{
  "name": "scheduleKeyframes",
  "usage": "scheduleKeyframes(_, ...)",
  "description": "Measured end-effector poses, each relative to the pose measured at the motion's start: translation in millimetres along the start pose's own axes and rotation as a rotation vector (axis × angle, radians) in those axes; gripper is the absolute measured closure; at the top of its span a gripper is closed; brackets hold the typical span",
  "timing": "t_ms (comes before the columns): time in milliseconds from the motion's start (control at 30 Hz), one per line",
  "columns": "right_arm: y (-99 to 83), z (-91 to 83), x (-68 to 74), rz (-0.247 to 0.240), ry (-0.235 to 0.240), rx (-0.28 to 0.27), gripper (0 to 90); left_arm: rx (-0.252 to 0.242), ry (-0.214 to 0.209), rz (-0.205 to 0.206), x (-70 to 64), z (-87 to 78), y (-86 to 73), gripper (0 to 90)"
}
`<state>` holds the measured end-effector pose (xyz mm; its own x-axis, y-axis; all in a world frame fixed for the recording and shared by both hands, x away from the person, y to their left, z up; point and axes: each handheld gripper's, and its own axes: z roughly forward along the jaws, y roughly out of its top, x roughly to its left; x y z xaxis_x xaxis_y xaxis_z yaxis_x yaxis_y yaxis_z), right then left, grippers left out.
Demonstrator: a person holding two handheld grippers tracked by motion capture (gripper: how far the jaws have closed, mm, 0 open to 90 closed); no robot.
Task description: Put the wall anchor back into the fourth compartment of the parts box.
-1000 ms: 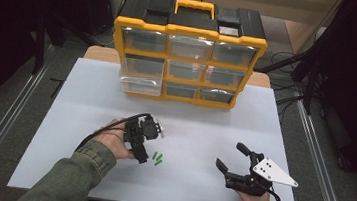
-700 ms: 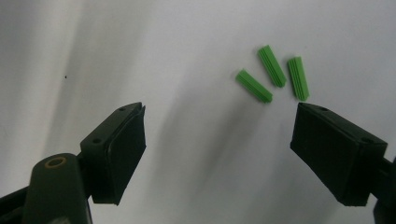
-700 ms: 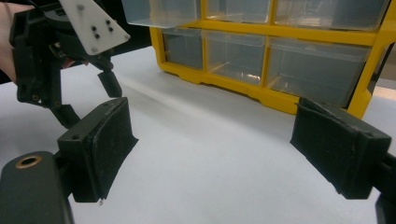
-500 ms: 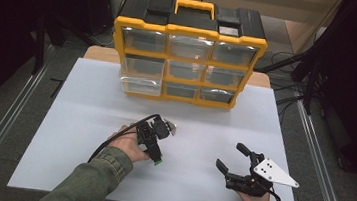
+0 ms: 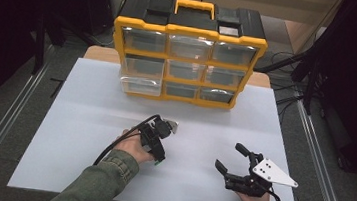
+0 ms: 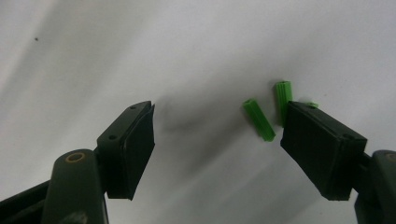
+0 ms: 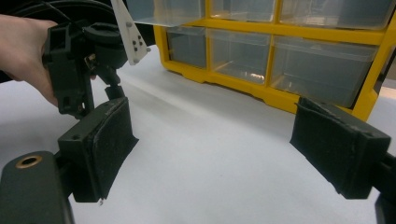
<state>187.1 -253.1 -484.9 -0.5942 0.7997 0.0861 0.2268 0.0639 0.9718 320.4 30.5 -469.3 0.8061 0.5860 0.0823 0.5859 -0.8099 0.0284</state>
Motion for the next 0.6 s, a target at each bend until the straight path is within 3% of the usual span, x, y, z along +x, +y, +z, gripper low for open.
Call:
scheduleKeyframes(100,0.0,-0.2,0.0,0.001,0.000,-0.001,13.4,-0.013,-0.012,-0.014,0.5,-1.0,-0.1,35.6)
scheduleKeyframes(167,0.0,-0.1,0.2,-0.001,0.001,-0.001,13.5,-0.007,-0.048,-0.015,0.8,-1.6,0.0,42.4)
scheduleKeyframes(300,0.0,-0.1,0.1,0.001,0.001,-0.001,13.5,-0.005,-0.075,-0.015,-0.1,-1.8,0.6,52.8)
scheduleKeyframes(433,0.1,-0.6,0.4,0.003,0.001,0.000,13.5,-0.003,-0.108,-0.036,2.5,-0.7,-0.1,56.8)
scheduleKeyframes(600,-0.1,0.0,0.2,0.001,0.003,0.000,13.6,0.002,-0.108,-0.041,2.5,0.0,-2.3,56.8)
